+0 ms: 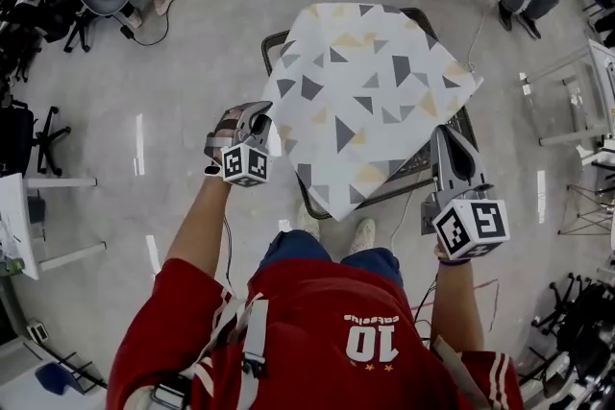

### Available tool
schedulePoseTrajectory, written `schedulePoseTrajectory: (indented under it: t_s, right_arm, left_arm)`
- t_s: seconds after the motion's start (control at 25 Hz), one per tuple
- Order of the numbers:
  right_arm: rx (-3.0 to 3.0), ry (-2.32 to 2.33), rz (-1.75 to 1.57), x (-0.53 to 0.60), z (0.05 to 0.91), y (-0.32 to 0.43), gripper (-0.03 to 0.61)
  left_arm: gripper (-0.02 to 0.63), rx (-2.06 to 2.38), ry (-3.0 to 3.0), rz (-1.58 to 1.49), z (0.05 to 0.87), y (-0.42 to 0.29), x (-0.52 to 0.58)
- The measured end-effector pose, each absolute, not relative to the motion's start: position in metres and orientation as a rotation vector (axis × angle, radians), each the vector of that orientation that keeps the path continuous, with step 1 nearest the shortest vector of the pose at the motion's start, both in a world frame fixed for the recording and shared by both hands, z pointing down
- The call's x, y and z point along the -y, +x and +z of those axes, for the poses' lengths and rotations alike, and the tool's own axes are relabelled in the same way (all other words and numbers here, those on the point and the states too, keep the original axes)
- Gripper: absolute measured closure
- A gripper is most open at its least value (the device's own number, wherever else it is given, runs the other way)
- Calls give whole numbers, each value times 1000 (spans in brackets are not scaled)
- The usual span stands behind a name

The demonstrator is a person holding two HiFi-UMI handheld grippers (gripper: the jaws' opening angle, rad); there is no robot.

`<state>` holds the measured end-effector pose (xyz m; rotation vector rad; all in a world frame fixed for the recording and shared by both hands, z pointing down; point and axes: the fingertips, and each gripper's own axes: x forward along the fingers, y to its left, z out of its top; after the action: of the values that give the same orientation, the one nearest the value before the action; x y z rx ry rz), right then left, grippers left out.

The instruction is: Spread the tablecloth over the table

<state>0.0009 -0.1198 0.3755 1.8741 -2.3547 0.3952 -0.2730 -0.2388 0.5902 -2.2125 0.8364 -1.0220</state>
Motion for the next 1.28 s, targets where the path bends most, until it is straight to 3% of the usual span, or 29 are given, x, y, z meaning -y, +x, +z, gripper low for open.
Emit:
schedulePoseTrajectory:
  t_s: [0.56, 1.0, 1.28]
  right_arm:
    - [2323, 1863, 449, 121, 397, -20, 563]
    - [2287, 1881, 481, 123, 409, -22, 563]
    - [2270, 1894, 479, 129, 411, -22, 563]
  left_arm:
    - [589, -781, -2581, -1052, 685, -252, 191]
    - [598, -1167, -2627, -1416, 746, -351, 231]
    - [526, -1288, -2668, -1308, 736, -378, 241]
